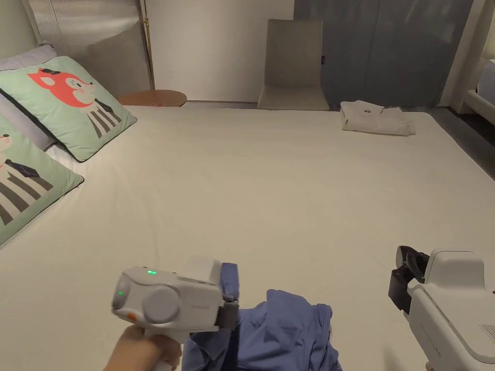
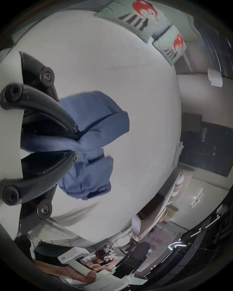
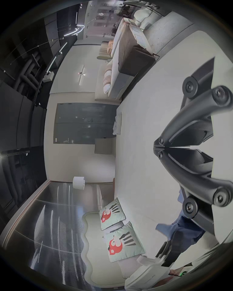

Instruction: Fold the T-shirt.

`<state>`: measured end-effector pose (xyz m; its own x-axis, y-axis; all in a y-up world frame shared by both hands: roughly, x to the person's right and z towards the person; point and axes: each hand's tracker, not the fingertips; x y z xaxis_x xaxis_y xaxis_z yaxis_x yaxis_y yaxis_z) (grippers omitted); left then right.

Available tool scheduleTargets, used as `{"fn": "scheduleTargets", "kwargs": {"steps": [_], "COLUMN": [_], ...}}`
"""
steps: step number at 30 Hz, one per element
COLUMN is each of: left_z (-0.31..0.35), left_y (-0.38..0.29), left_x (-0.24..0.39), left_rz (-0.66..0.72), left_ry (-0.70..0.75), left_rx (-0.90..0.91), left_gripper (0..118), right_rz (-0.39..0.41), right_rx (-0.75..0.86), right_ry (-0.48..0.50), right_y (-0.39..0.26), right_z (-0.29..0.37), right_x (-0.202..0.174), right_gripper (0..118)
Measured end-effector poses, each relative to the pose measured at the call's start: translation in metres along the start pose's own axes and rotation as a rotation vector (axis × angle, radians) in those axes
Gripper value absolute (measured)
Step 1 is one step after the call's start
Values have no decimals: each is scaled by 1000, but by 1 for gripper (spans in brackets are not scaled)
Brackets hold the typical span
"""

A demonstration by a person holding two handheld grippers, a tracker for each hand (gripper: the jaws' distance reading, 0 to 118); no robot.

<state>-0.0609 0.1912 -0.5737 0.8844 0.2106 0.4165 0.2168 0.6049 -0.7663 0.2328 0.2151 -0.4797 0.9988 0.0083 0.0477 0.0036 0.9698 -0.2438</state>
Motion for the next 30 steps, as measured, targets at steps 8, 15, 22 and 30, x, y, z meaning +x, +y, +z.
{"fn": "scheduleTargets", "kwargs": {"steps": [8,15,22,30], "left_z": [-58,-76,-37,5], "left_y": [1,-6,-3,-16], "left_x": [76,100,88,51], "left_rz": [-88,-104,-63,-57], "left_ry": [-35,-96,-152,107], "left_rx": [-55,-79,173,511], "left_gripper": [8,78,103,63], "right_rz": [-14,-27,-36,-34], "right_rx": [-9,-15,-18,-10], "right_ry": [-55,-84,-82,-59], "right_y": [-3,-5,-6,-5], "right_z": [7,12,9,5], "right_x": [26,35,36,29], "right_gripper": [1,1,1,1]}}
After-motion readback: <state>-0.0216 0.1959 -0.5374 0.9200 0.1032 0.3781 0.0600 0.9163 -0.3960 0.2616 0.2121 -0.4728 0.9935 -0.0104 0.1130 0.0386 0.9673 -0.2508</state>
